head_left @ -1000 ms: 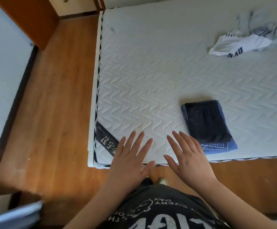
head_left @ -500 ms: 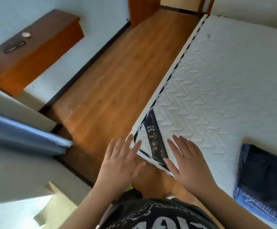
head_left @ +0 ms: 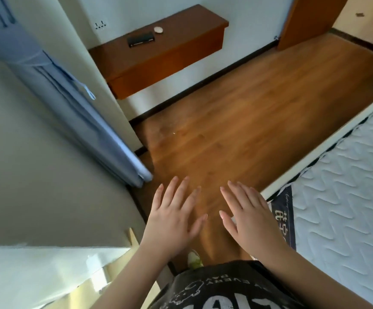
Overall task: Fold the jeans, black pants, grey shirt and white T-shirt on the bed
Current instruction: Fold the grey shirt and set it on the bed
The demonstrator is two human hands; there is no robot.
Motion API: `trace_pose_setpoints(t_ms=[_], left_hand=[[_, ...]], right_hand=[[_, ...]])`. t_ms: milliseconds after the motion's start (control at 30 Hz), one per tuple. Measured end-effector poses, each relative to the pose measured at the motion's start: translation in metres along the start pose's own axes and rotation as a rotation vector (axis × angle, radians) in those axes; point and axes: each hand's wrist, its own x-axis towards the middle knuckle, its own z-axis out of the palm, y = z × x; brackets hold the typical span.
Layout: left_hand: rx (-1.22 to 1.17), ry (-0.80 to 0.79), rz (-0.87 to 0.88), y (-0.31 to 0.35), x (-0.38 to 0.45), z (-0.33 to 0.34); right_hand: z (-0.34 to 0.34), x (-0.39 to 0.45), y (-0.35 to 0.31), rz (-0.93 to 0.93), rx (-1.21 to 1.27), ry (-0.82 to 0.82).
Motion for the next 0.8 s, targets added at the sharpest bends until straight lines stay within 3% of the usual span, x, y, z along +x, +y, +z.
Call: trace_pose_setpoints(t_ms=[367, 600, 800], left_hand=[[-0.019, 0.038, -0.113, -0.08, 0.074, -0.057], [-0.036, 0.153, -0.094, -0.102, 0.189, -0.102], [0.068, 0.058, -0.043, -0.116, 0.297, -0.157]], right_hand=[[-0.036, 0.132, -0.039, -0.084, -0.065, -0.037], [-0.076, 0.238, -0.003, -0.045, -0.065, 0.091], [-0.116, 0.32, 0.045, 0.035, -0.048, 0.135]])
